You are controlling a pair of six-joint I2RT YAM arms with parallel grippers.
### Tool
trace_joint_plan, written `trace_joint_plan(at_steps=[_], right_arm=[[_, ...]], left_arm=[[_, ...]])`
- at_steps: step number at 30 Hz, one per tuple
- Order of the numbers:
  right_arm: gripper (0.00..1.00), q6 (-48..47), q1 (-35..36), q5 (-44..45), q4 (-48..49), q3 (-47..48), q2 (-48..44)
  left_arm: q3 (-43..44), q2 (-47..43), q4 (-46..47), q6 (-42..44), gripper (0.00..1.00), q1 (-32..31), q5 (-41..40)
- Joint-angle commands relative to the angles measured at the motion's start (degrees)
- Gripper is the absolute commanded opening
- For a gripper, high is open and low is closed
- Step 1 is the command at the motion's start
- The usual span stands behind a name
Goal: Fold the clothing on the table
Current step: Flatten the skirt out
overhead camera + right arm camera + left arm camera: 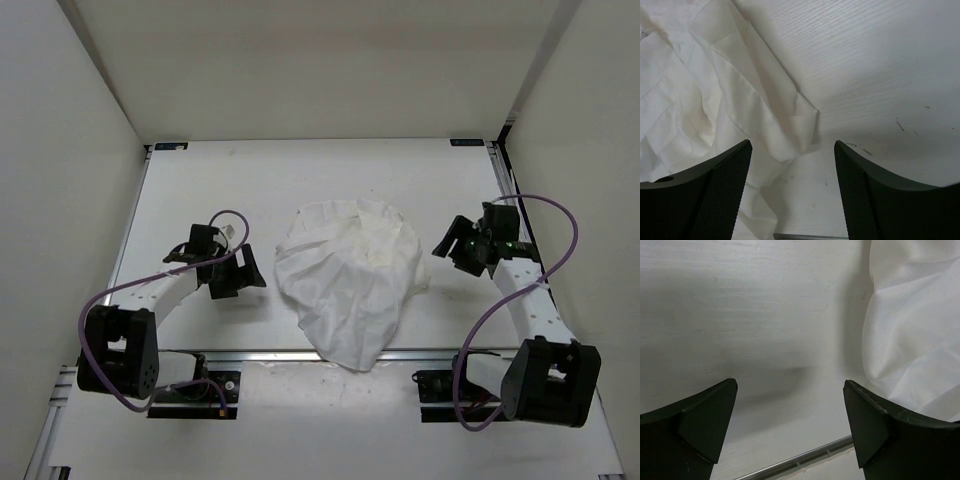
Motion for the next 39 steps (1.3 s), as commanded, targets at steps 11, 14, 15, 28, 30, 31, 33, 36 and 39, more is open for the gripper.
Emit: trace_joint_plan(at_steps=[11,14,15,28,30,31,33,36,39], right_arm=[[0.66,-9.25,7.06,-5.59,7.27,15.60,20.09],[0.65,-10.04,5.93,-7.34,11.76,15.44,22.74],[0.63,-10.04,5.14,-8.65,13.94,15.35,23.62],[0.47,-15.05,7.60,-14.28,13.70,22.46,31.44],[0.45,-15.75,8.03,-14.29,13.44,23.17,31.89],[0.44,-16.18,8.56,-14.11,12.83,23.95,32.67],[0.41,-17.33,8.30,-13.94,11.60,25.18,33.56],[0.40,-19.69,8.39,-13.75,9.75,25.81,35.22],[0.25,-21.11,8.30,-13.76,8.08,26.33,36.19]], left_arm=[[7.73,4.14,-1.99,3.27,0.98,0.60,3.80],[7.56,4.05,-2.35,3.88,0.99,1.39,4.67],[6.78,3.79,-2.70,3.97,0.98,1.40,3.99],[5.45,3.87,-2.70,3.54,0.98,3.94,4.77],[5.19,3.61,-2.96,3.36,0.98,3.94,4.60],[5.19,3.52,-3.14,3.45,0.98,4.03,4.59],[4.66,3.17,-2.88,3.01,0.99,4.21,4.95],[4.31,2.56,-2.79,2.84,0.99,4.65,5.12],[3.87,2.29,-2.35,2.83,0.99,4.65,5.56]])
